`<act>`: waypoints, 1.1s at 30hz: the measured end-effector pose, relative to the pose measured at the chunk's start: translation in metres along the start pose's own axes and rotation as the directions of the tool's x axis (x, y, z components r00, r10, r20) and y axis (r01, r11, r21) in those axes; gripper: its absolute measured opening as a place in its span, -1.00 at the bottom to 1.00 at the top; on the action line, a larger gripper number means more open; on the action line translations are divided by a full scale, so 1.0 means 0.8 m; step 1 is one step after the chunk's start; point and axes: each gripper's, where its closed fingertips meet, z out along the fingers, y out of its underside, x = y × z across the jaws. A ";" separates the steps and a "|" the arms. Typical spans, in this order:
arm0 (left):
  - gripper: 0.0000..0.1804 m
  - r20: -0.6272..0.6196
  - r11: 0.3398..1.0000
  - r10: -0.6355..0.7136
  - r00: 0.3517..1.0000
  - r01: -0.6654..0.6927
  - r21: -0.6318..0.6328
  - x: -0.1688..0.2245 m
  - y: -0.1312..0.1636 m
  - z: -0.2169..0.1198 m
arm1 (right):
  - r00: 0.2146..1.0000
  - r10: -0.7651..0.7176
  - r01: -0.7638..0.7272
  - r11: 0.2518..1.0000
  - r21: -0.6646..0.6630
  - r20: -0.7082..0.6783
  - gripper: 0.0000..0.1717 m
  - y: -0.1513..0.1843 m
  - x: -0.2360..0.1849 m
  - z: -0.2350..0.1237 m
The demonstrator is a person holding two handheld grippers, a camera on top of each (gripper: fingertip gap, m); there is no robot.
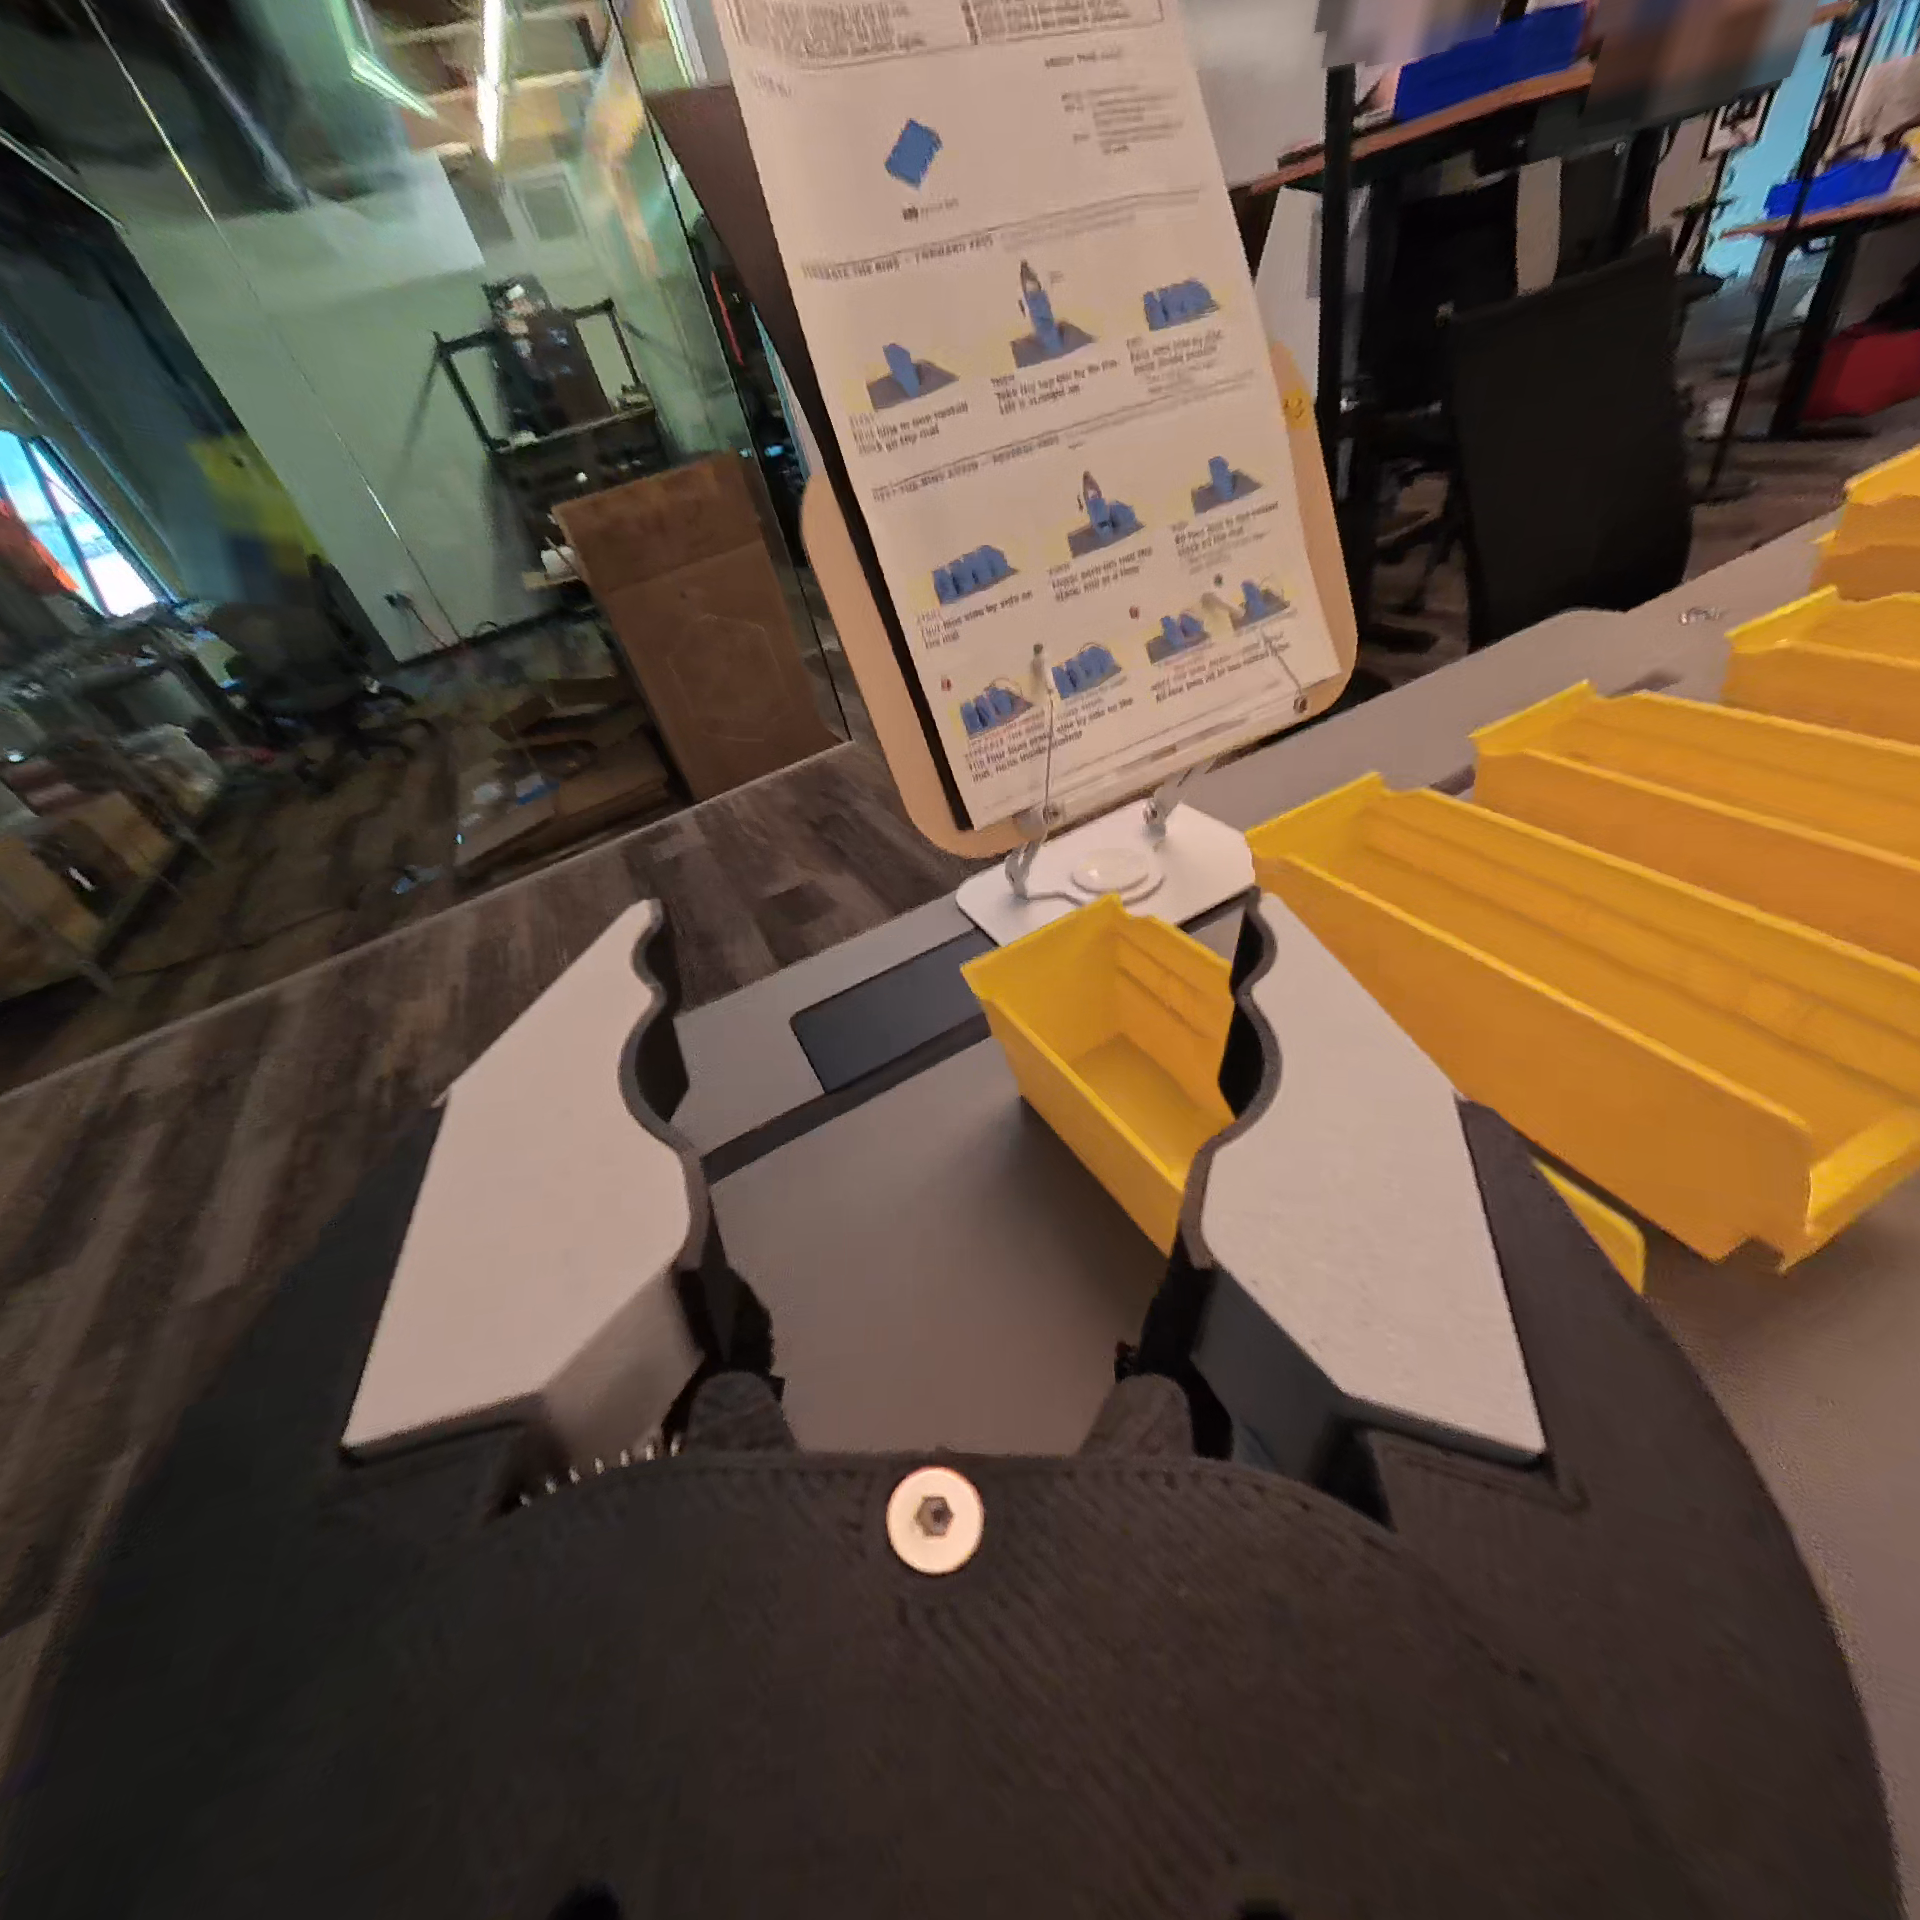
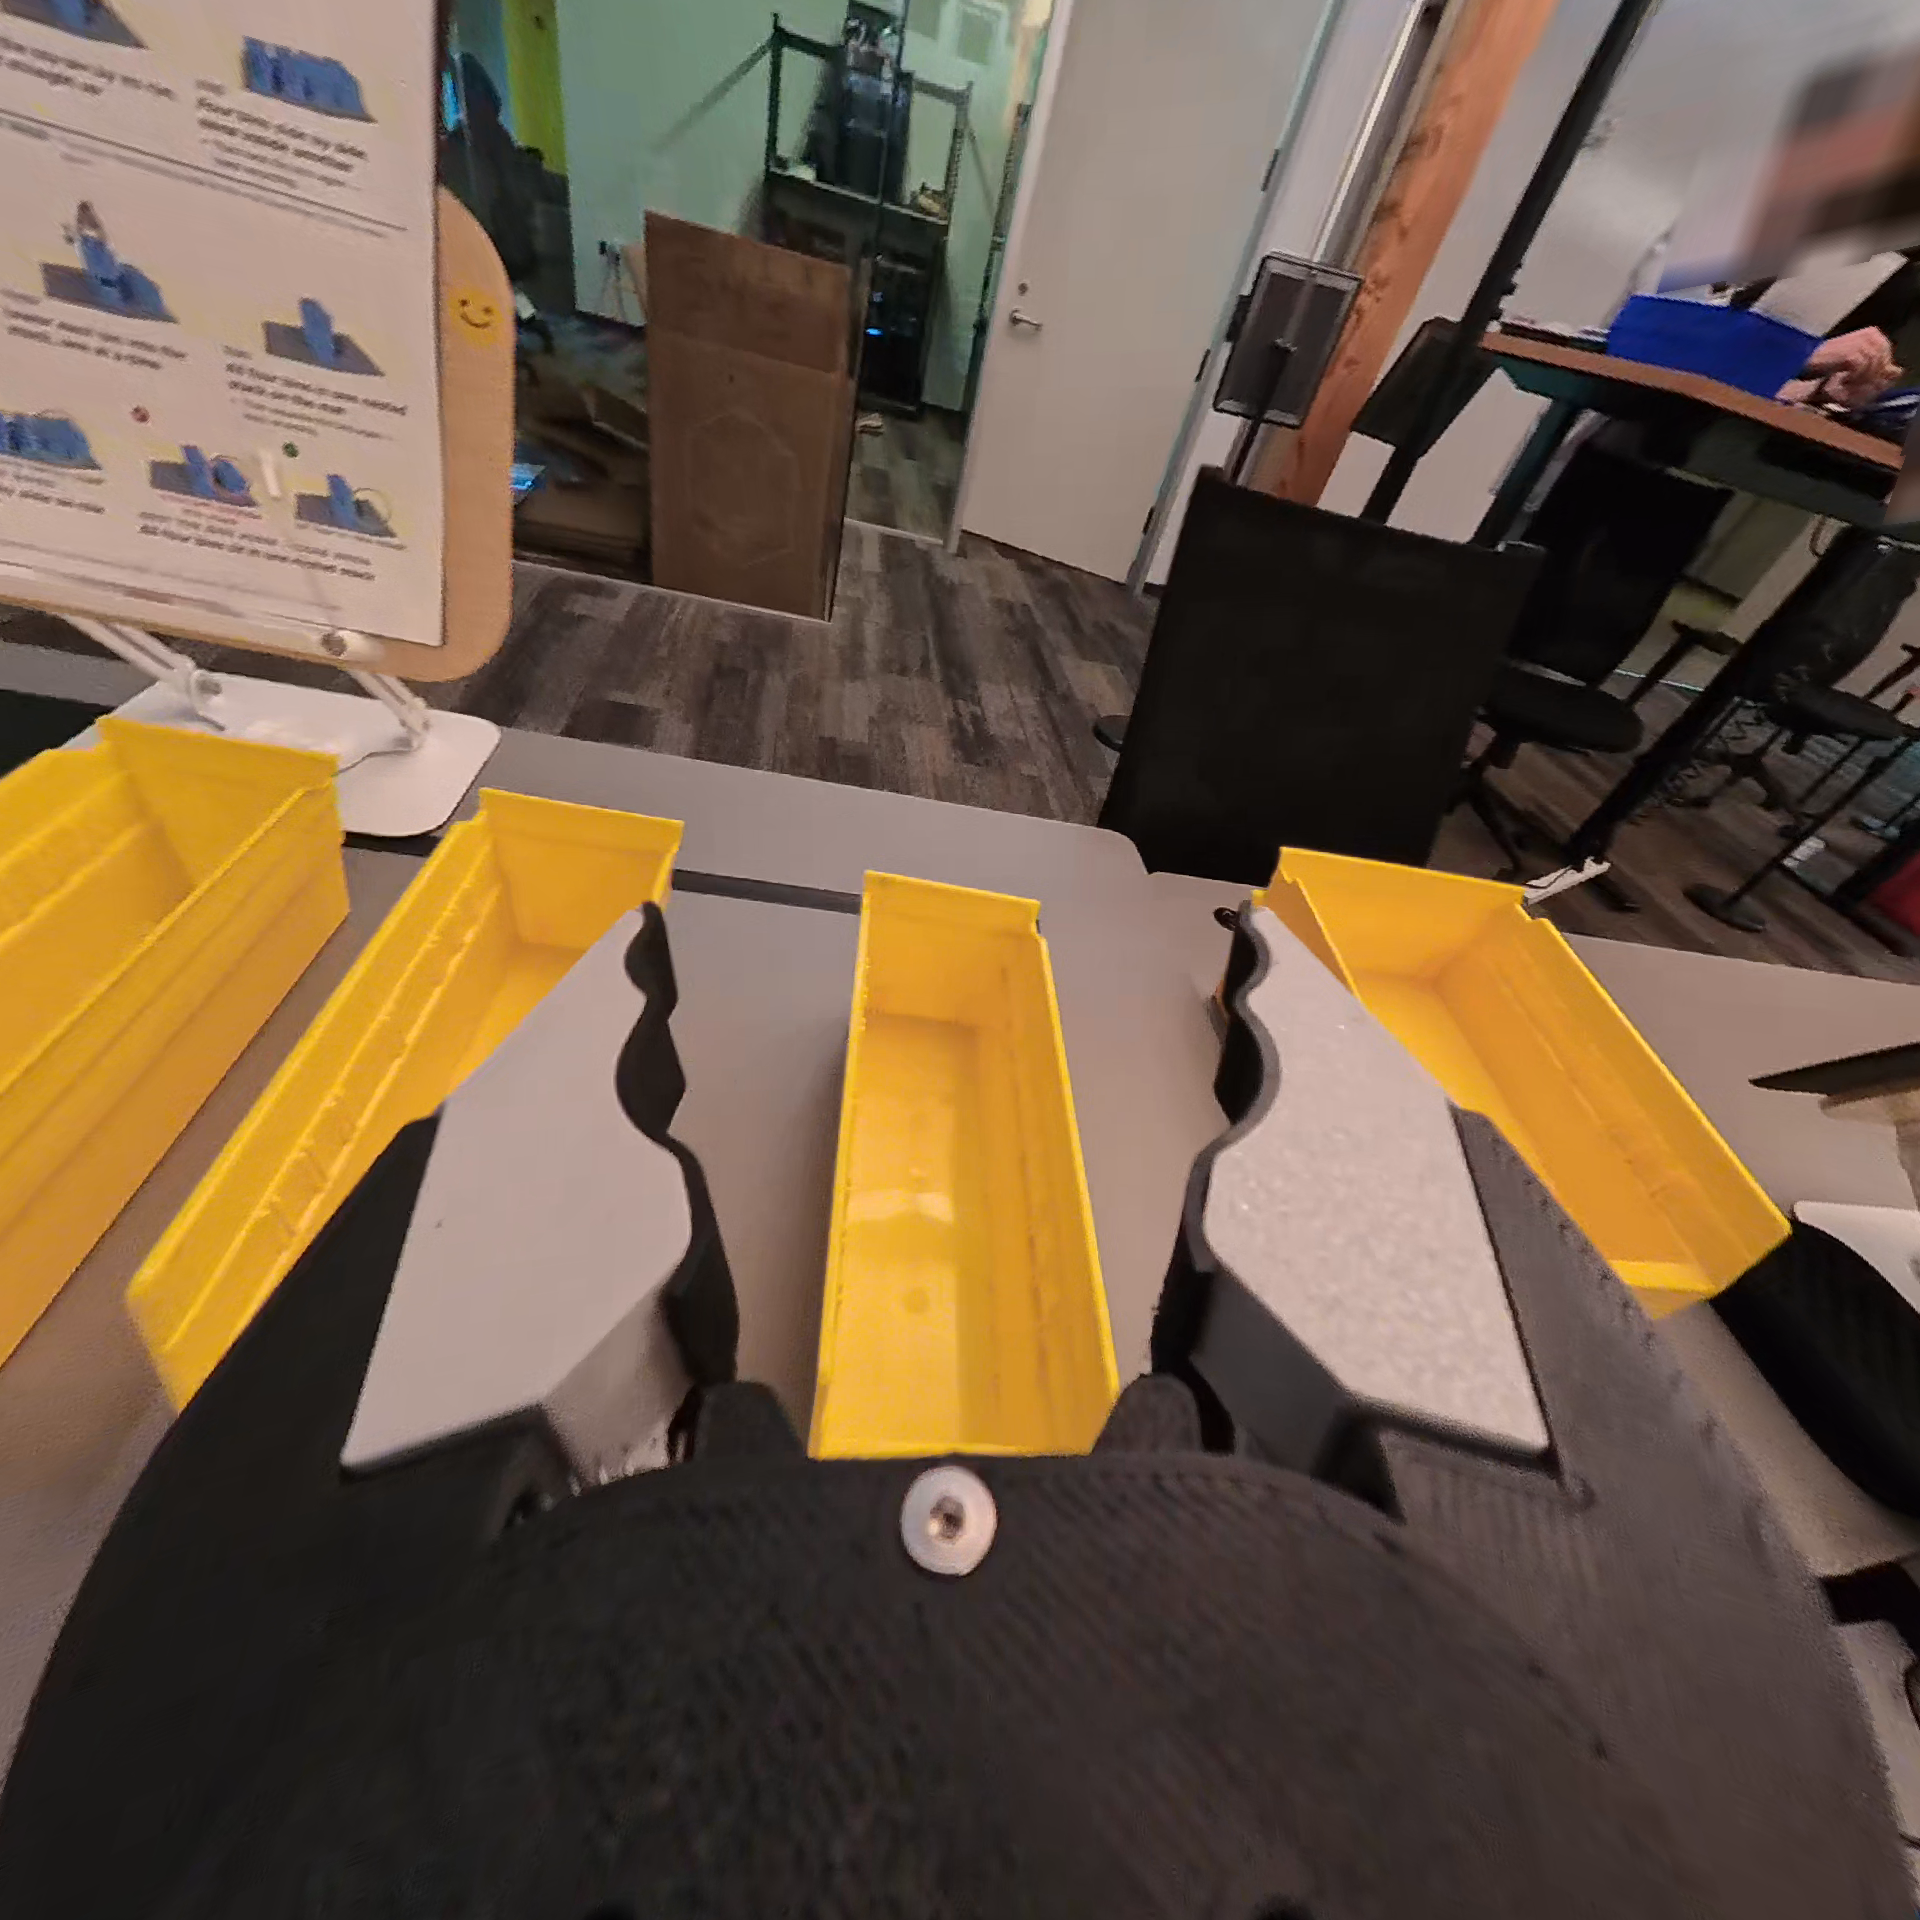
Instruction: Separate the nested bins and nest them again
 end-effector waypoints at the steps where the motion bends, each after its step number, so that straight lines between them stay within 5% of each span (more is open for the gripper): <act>1: 0.17 -0.013 1.000 -0.004 1.000 0.003 -0.024 0.003 0.010 0.000 | 1.000 0.000 0.000 1.000 -0.001 0.020 0.23 -0.003 -0.005 -0.001; 8: 0.19 -0.024 0.986 -0.003 1.000 -0.001 -0.164 -0.005 0.052 -0.014 | 0.998 0.012 -0.012 1.000 -0.005 0.056 0.24 -0.006 -0.030 -0.001; 14: 0.21 0.006 0.987 -0.055 0.998 0.055 -0.151 -0.025 0.033 -0.045 | 0.998 -0.005 0.006 1.000 -0.006 0.064 0.32 -0.009 -0.052 -0.004; 23: 0.42 0.083 0.975 -0.048 0.995 0.065 -0.211 -0.041 -0.001 -0.074 | 0.993 0.058 -0.065 0.995 0.076 0.099 0.45 -0.096 -0.091 -0.013; 33: 0.44 0.084 0.953 -0.147 0.986 0.164 -0.256 -0.017 -0.018 -0.088 | 0.971 0.029 -0.051 0.995 0.085 0.237 0.69 -0.176 -0.228 -0.005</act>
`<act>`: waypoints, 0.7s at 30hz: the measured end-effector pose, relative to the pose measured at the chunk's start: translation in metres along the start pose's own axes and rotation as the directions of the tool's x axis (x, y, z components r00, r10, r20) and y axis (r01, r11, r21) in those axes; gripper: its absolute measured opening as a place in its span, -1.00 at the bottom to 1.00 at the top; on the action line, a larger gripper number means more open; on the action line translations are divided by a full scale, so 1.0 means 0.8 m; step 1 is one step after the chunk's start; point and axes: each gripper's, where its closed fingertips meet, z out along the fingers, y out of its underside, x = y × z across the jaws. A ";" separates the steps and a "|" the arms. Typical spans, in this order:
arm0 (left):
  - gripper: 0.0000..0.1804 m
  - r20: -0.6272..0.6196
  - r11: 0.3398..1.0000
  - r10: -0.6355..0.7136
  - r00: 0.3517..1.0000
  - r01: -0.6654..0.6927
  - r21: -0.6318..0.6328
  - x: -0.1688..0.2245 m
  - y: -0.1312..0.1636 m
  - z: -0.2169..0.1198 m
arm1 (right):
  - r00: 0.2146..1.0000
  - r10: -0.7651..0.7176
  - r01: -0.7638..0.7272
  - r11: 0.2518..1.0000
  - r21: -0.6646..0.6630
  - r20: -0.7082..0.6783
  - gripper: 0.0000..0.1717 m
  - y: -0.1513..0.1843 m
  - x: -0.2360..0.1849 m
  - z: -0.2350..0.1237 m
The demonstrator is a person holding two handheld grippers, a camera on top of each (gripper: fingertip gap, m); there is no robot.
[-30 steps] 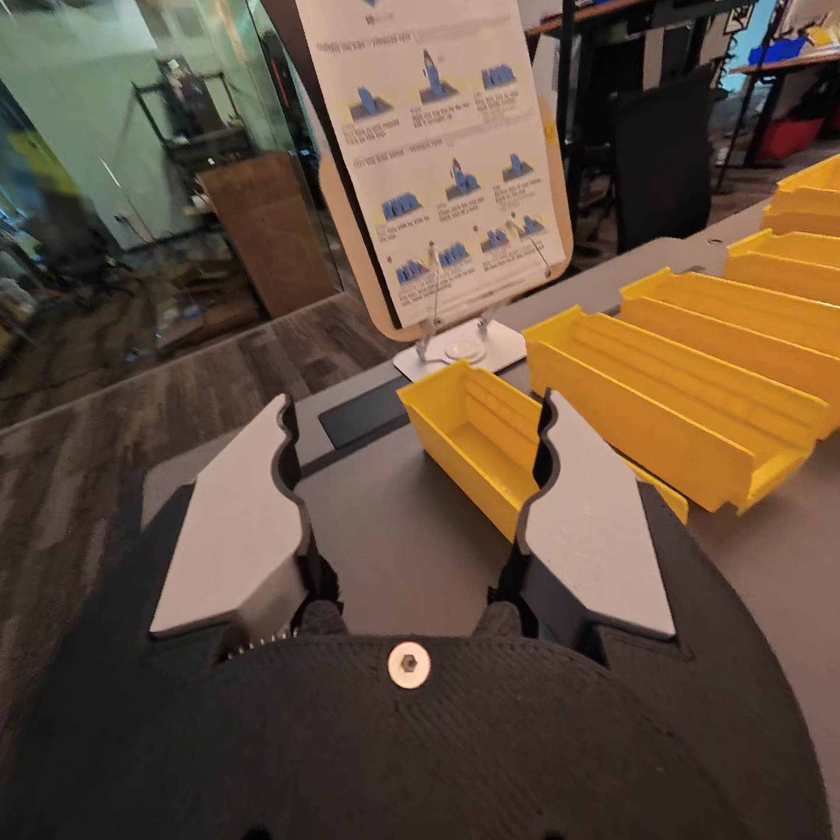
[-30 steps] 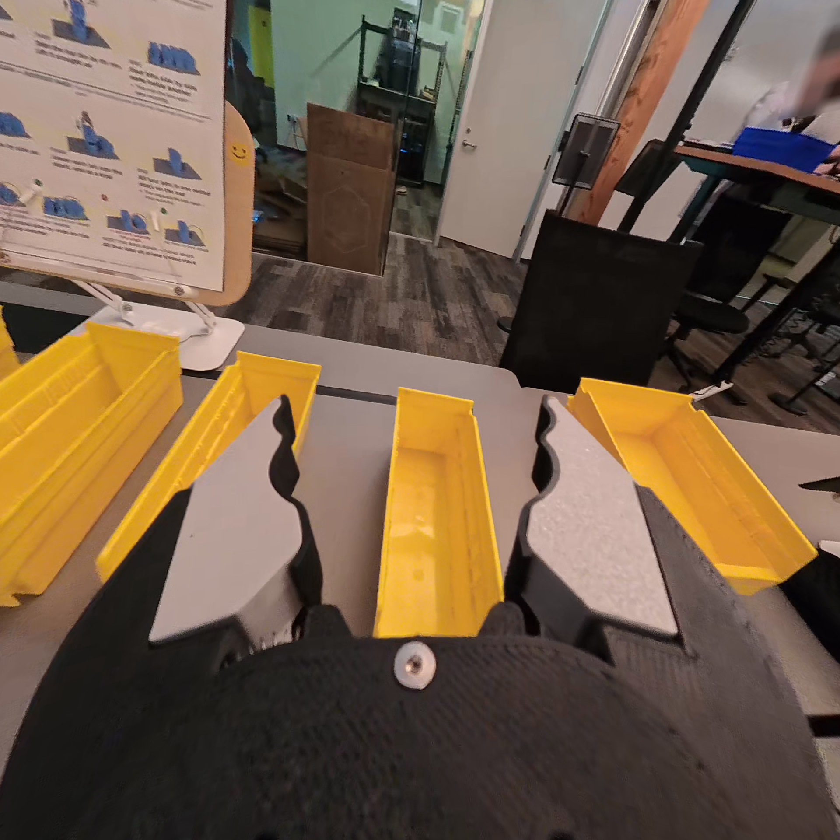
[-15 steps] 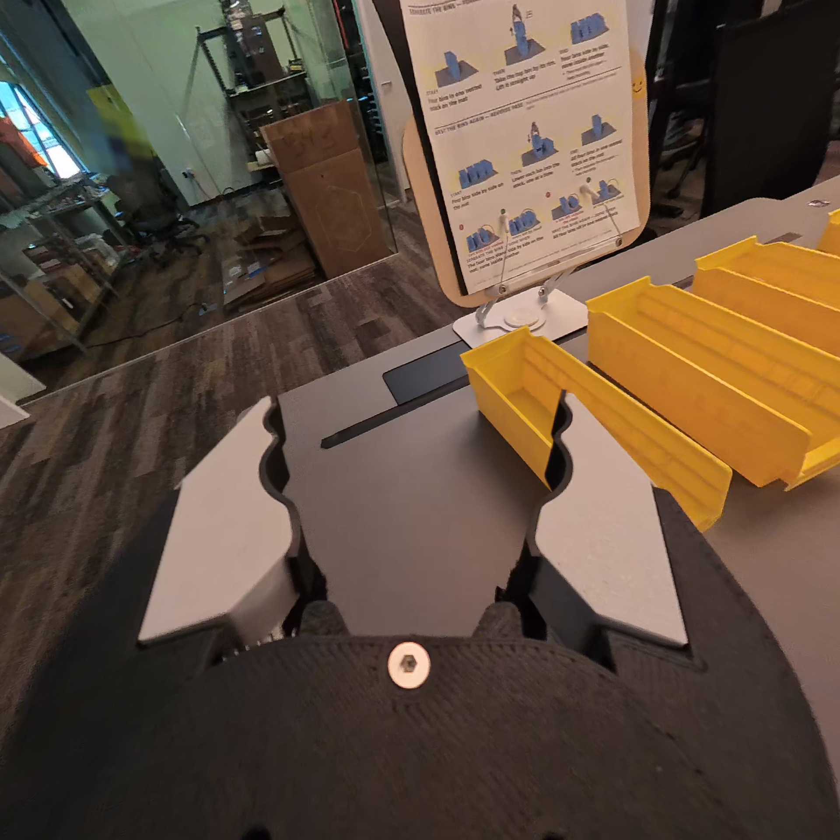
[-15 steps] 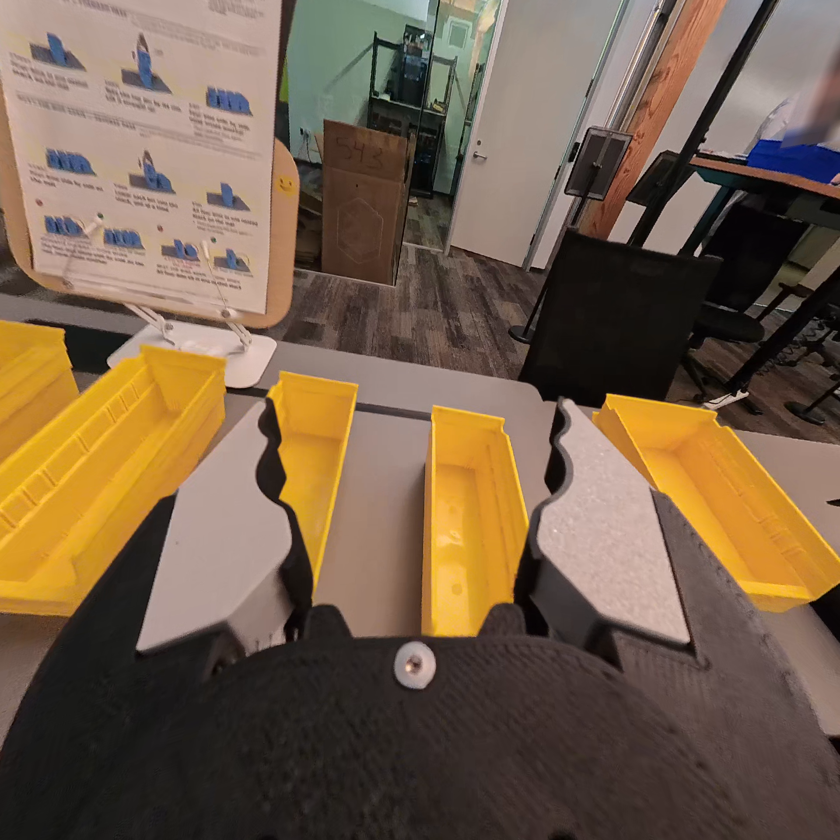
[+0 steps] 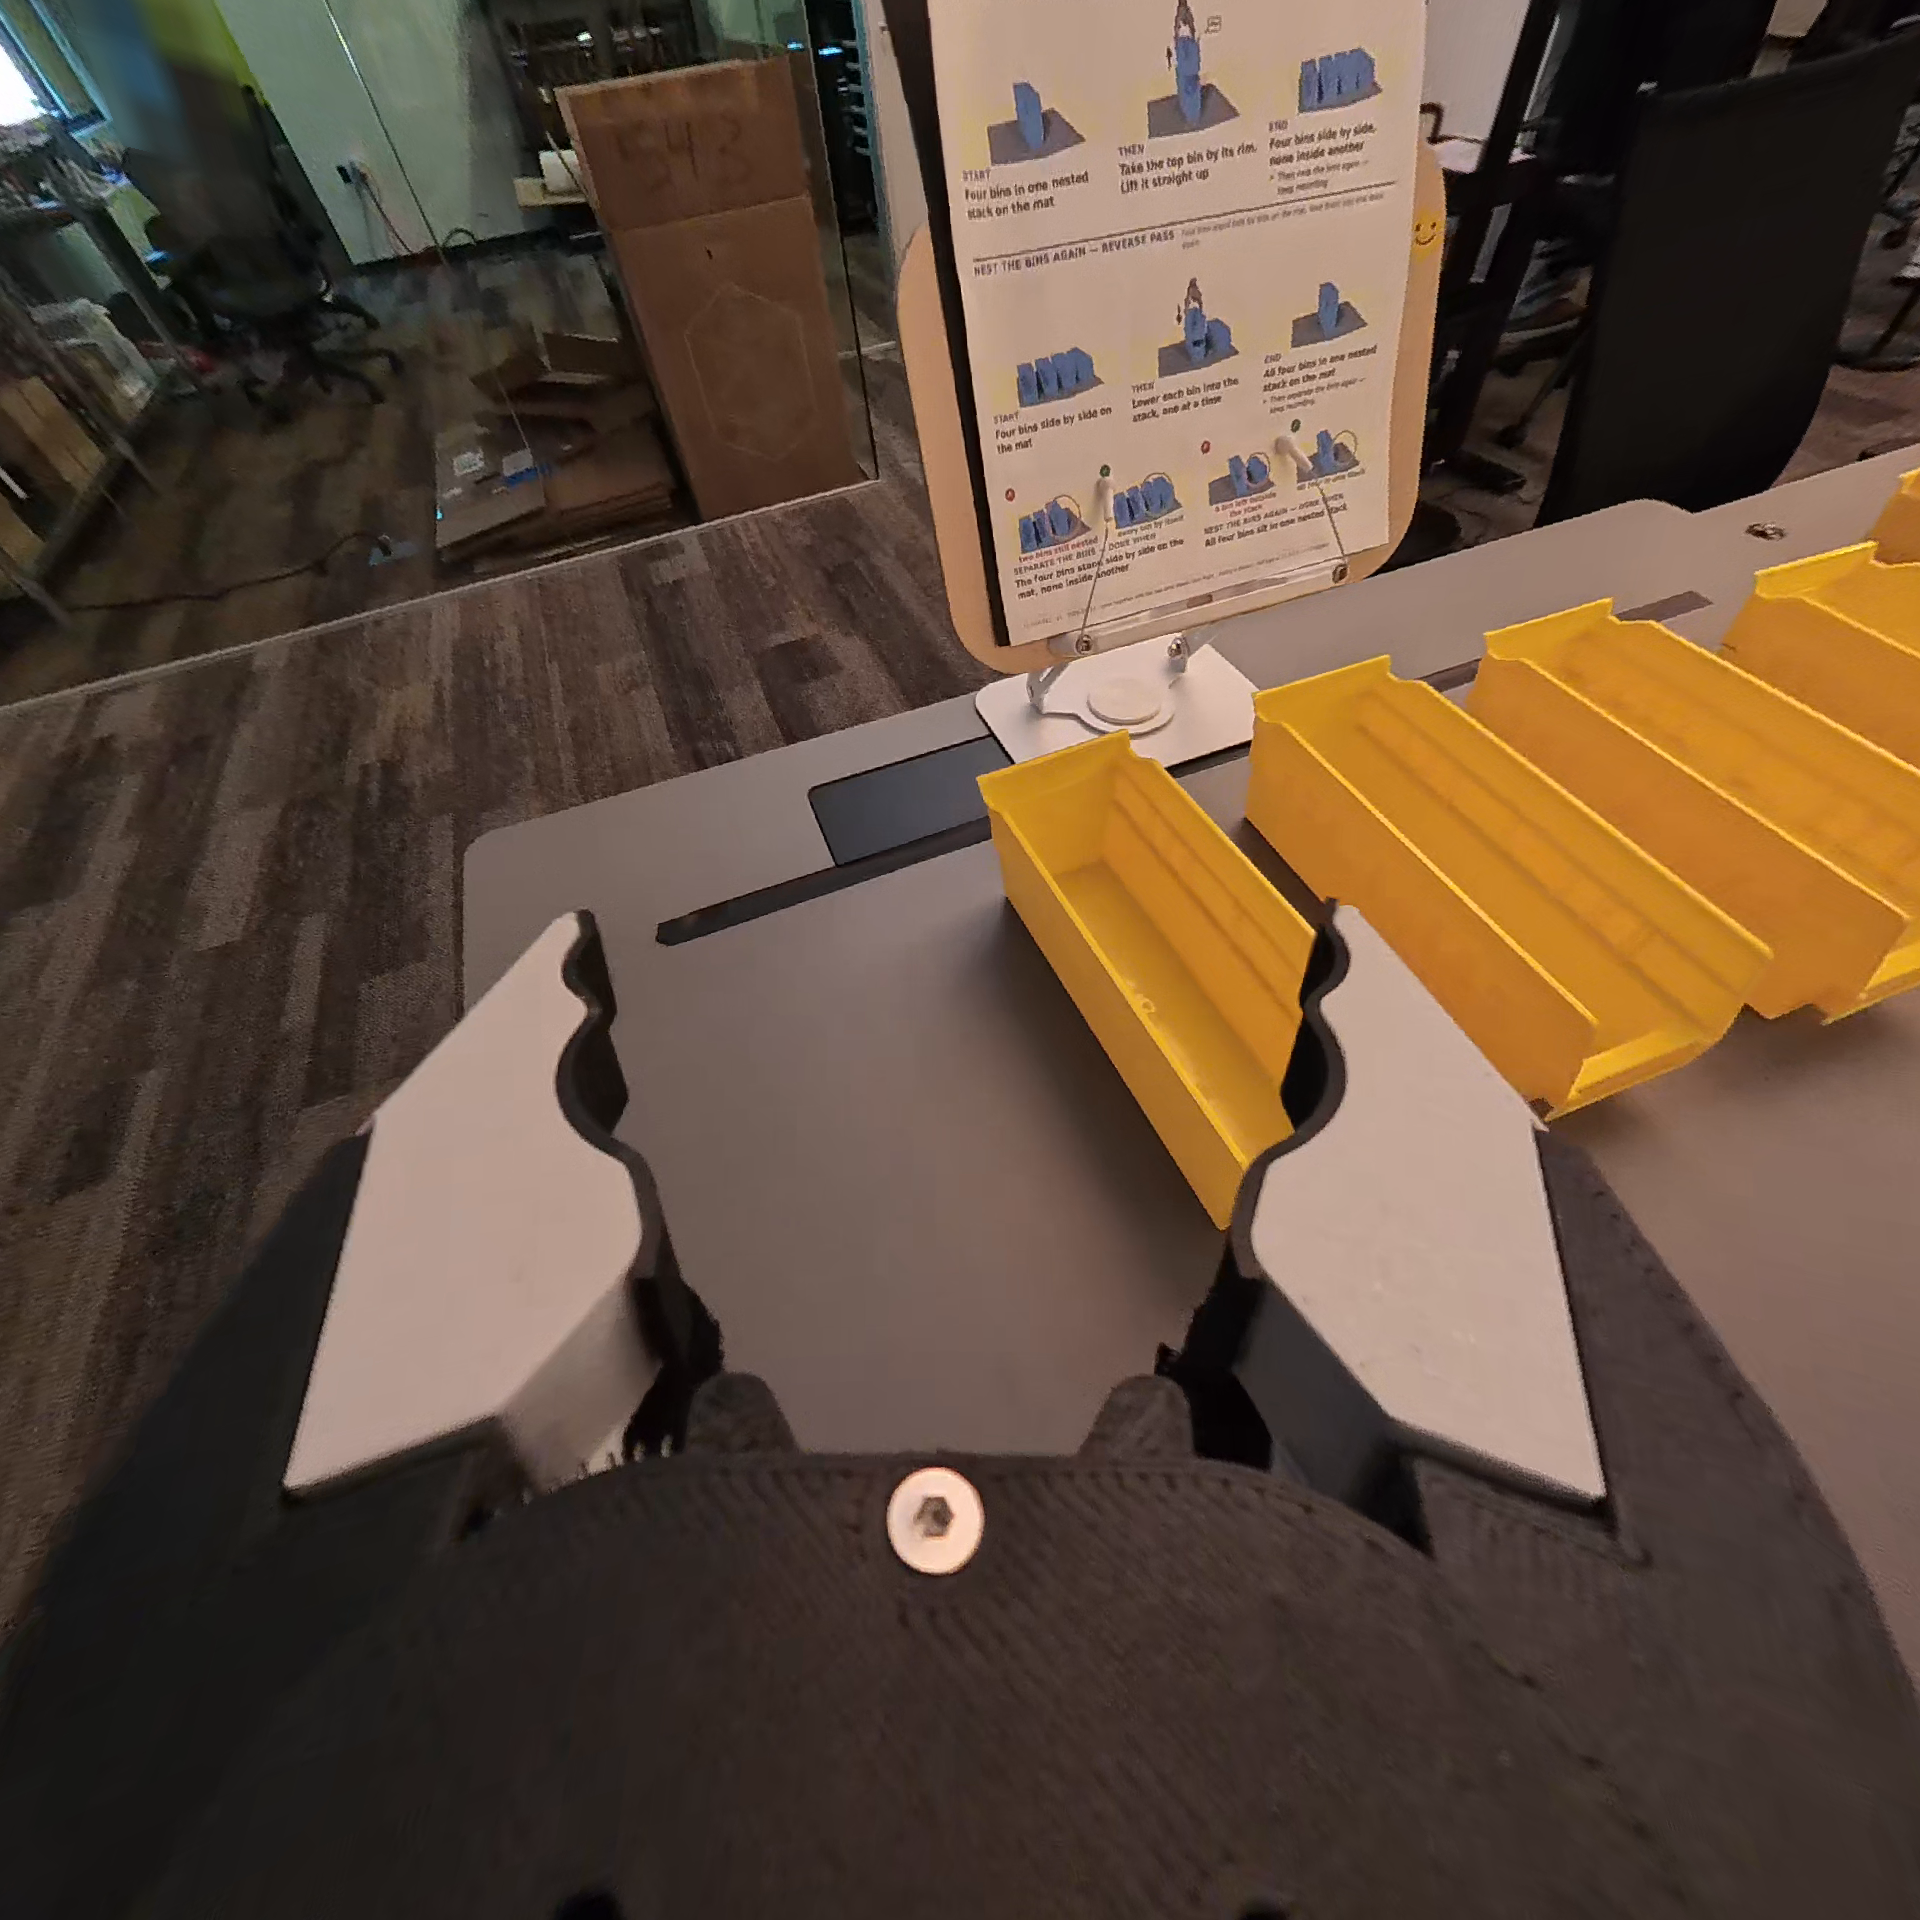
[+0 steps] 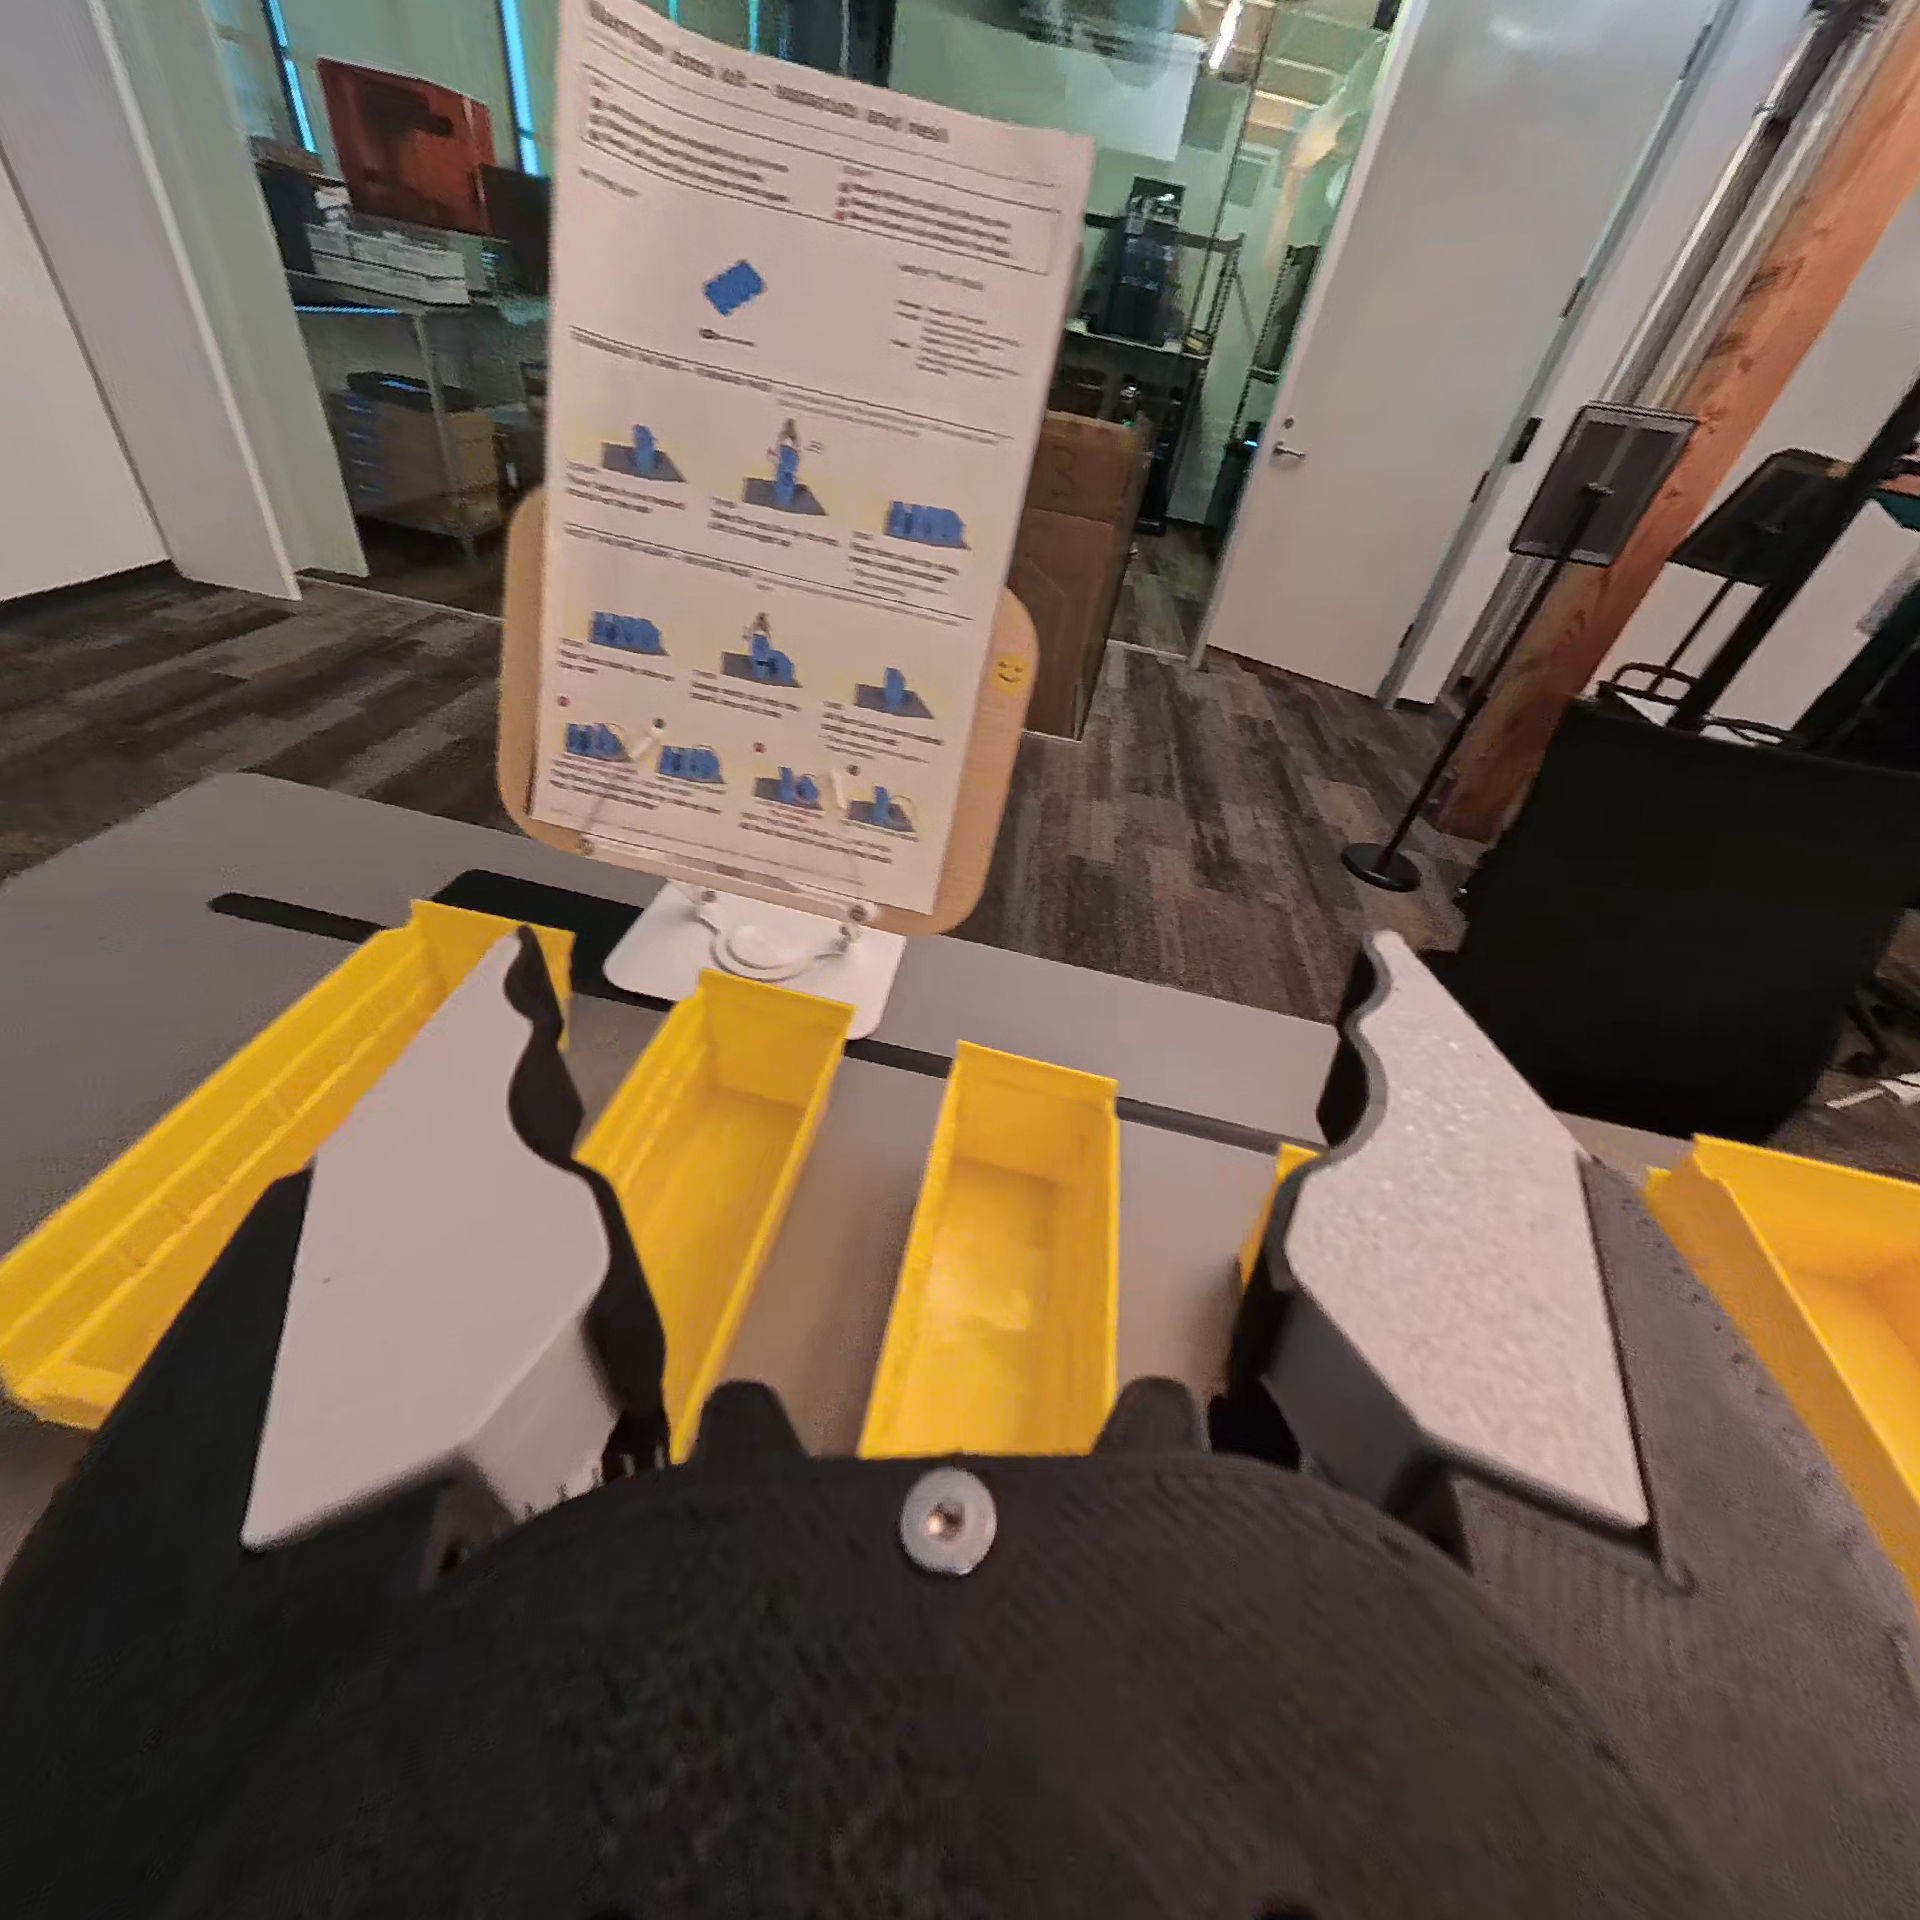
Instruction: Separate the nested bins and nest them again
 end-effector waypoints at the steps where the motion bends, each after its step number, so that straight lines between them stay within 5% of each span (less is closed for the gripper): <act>1: 0.44 0.004 1.000 0.007 1.000 -0.007 0.000 0.002 -0.002 -0.002 | 1.000 -0.001 0.001 1.000 0.004 0.019 0.70 -0.005 -0.014 0.004; 10: 0.45 -0.024 1.000 0.010 1.000 -0.010 -0.028 0.029 -0.004 -0.017 | 0.995 -0.014 0.015 1.000 -0.005 0.101 0.74 -0.019 -0.093 0.019; 21: 0.44 -0.021 0.997 0.070 0.997 -0.070 -0.018 0.040 -0.012 -0.019 | 0.995 0.000 0.005 0.999 -0.051 0.101 0.74 -0.006 -0.090 0.022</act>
